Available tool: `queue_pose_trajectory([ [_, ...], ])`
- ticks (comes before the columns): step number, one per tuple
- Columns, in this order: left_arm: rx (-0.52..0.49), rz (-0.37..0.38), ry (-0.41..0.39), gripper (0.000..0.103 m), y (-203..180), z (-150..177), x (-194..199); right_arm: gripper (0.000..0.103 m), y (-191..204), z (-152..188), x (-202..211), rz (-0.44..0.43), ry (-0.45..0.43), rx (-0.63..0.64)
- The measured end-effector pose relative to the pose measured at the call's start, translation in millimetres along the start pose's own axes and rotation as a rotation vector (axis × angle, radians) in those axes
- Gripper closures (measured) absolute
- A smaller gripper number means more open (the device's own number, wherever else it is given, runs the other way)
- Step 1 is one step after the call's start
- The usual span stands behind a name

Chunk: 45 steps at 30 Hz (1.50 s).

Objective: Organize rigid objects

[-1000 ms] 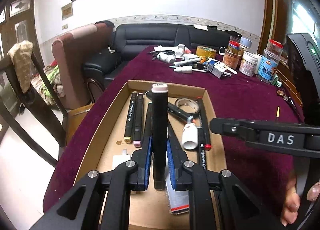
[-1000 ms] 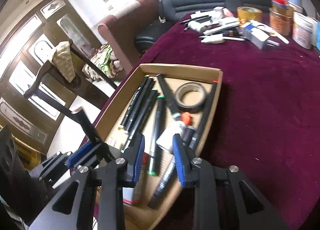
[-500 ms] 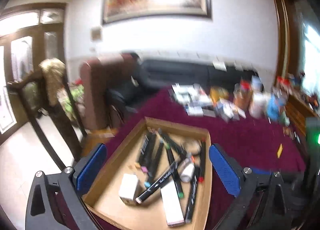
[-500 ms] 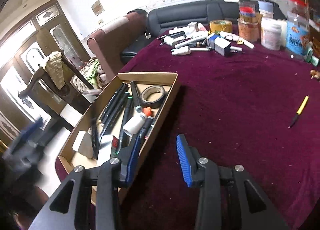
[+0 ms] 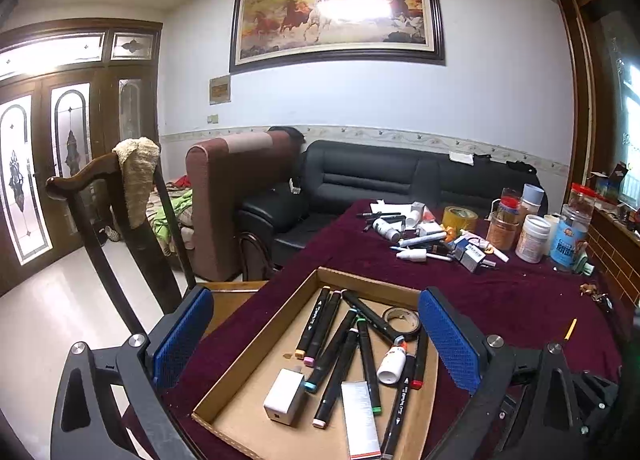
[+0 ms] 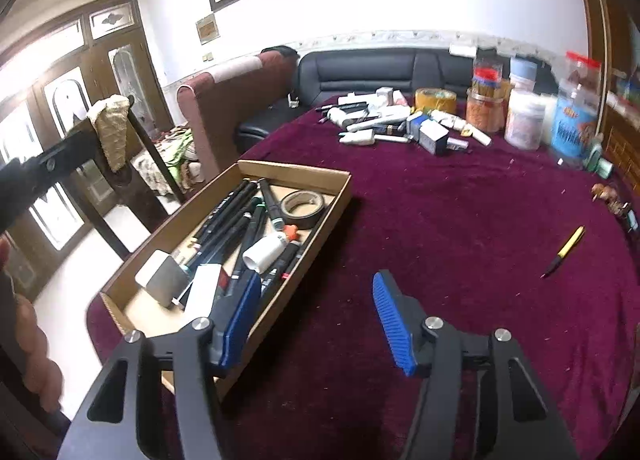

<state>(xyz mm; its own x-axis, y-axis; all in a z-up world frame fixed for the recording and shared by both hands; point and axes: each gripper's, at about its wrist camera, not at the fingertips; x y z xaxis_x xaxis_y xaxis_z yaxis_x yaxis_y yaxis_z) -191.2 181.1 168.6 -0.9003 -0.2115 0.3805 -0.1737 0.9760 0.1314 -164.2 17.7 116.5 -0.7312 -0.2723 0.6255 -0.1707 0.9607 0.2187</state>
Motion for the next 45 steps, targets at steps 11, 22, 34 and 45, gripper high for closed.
queue_pose_trajectory([
  [11,-0.046,-0.042,0.066,0.0,-1.3,8.1,-13.3,0.022,21.5,12.1,-6.4,0.113,-0.051,0.099],
  [22,-0.054,0.005,0.16,0.0,2.3,19.8,-32.1,0.021,34.8,13.2,-12.9,0.133,-0.045,0.112],
  [34,-0.025,0.002,0.191,0.0,13.0,22.9,-40.7,0.021,41.0,13.9,-20.2,0.133,-0.027,0.118],
  [45,-0.03,0.003,0.197,0.0,12.8,23.5,-42.2,0.021,40.7,13.8,-23.2,0.137,-0.02,0.121],
])
Point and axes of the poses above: each gripper's, at about its wrist camera, not at the fingertips, and x roughly against the way its jaws point, y to its left, z to its underside, and after that the axes turned 10 degrees about -x, right-handed
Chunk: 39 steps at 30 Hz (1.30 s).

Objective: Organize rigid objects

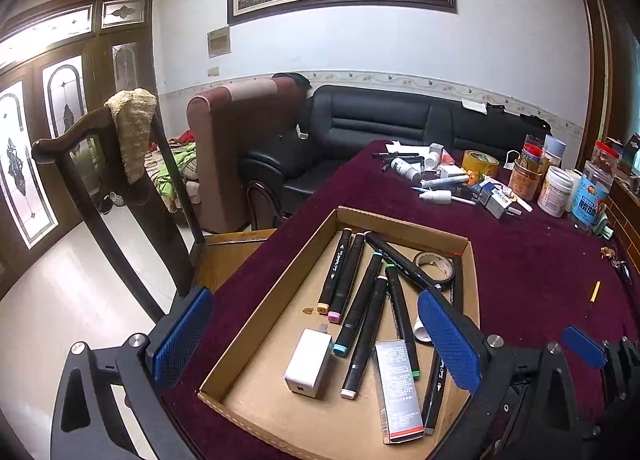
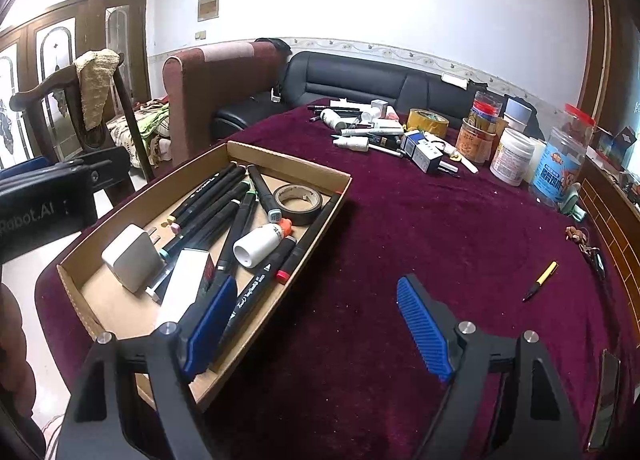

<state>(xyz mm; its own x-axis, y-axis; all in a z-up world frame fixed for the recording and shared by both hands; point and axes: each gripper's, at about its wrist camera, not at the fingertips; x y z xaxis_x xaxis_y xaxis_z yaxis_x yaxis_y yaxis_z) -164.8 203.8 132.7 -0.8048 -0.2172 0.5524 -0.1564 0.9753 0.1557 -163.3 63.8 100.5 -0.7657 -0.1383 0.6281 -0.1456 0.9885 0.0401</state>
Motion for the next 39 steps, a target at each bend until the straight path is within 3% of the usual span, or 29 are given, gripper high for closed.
queue_pose_trajectory([
  [39,-0.031,0.012,0.029,0.0,-7.9,0.8,2.3,0.021,-25.7,-7.7,1.4,0.112,0.0,-0.009],
])
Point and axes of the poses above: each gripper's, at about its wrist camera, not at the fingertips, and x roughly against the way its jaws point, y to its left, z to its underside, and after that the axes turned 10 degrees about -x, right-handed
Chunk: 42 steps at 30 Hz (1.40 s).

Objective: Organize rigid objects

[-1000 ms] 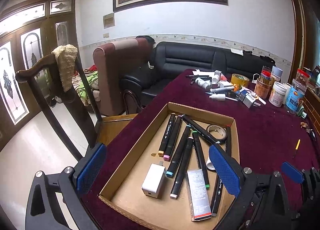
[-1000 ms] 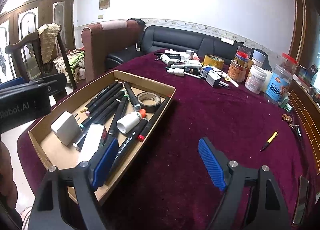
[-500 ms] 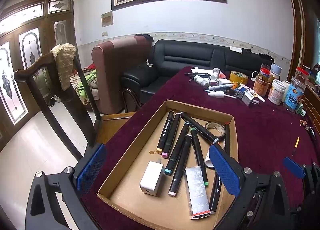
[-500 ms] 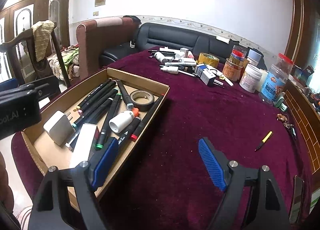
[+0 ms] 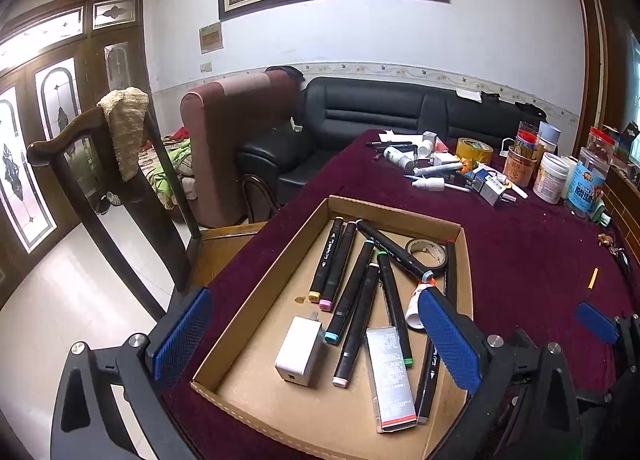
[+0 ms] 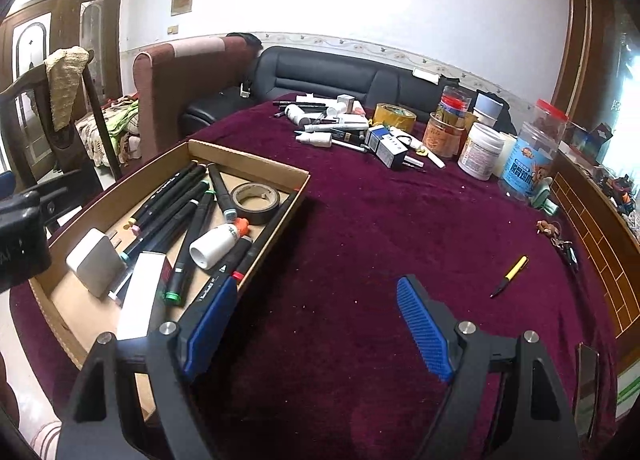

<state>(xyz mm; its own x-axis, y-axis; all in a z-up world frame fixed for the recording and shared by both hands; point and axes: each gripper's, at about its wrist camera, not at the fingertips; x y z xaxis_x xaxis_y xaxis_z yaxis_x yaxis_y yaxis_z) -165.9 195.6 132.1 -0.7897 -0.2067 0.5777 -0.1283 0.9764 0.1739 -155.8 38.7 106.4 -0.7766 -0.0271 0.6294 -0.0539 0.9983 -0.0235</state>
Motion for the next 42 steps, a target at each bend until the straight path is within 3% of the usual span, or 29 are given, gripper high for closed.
queue_pose_trajectory([
  [13,-0.012,0.003,0.006,0.0,-3.0,0.8,-0.3,0.021,-0.8,-0.1,-2.0,0.055,-0.005,0.02],
  [33,0.004,0.013,0.016,0.0,4.3,3.6,-4.6,0.021,29.6,-7.1,-0.9,0.061,-0.024,0.142],
  [42,-0.009,-0.035,-0.012,0.0,5.5,5.1,-1.0,0.021,33.6,-8.0,0.4,0.054,-0.023,0.152],
])
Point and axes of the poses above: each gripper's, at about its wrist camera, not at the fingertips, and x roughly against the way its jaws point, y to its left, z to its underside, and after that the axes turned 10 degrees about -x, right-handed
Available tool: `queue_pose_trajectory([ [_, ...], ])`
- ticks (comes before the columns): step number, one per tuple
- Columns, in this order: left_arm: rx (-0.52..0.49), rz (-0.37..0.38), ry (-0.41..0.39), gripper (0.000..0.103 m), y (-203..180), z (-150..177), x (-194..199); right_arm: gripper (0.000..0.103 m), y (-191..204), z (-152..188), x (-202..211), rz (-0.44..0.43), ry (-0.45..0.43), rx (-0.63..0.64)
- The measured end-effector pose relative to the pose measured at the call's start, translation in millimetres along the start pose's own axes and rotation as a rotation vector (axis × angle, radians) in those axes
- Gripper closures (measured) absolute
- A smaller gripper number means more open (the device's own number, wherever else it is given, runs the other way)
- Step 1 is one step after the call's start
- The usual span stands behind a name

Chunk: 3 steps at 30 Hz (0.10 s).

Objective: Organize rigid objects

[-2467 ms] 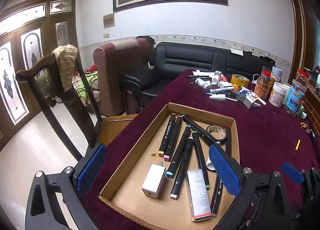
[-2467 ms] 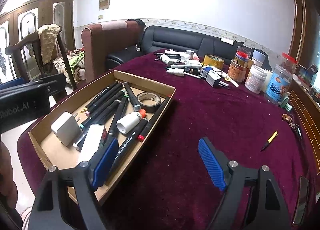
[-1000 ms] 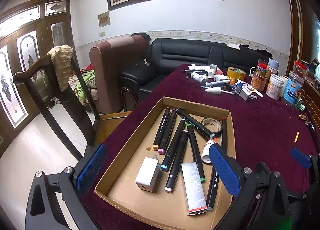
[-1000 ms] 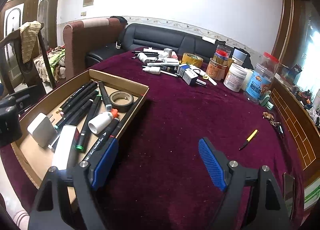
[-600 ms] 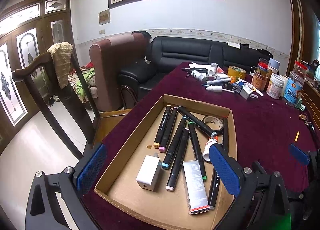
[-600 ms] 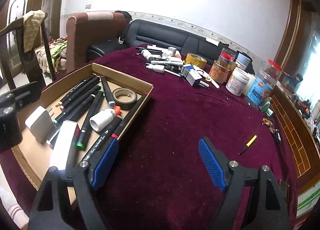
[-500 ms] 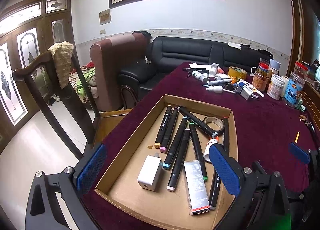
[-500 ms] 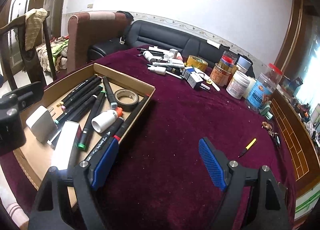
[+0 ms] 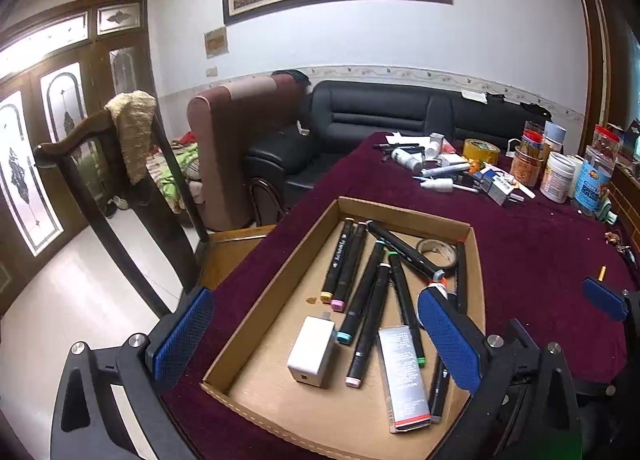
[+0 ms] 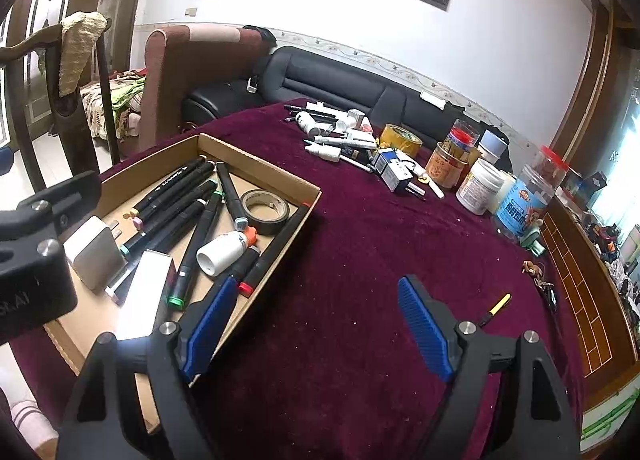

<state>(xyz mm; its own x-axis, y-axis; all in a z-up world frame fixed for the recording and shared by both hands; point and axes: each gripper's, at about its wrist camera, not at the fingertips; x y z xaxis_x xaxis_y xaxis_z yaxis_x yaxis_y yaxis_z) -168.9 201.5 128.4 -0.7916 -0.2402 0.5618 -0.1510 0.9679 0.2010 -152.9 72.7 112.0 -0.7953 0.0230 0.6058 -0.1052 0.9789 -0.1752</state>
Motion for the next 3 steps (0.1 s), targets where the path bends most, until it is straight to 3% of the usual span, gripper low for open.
queue_pose_trajectory([
  [3,0.013,0.007,0.011,0.0,3.7,-0.8,-1.3,0.021,0.3,-0.3,-0.4,-0.002,0.002,0.0],
])
Point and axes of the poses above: each gripper's, at about its wrist camera, not at the fingertips, and x roughly against the way its jaws point, y to its left, z to its underside, and after that the axes turned 10 degrees about -x, right-handed
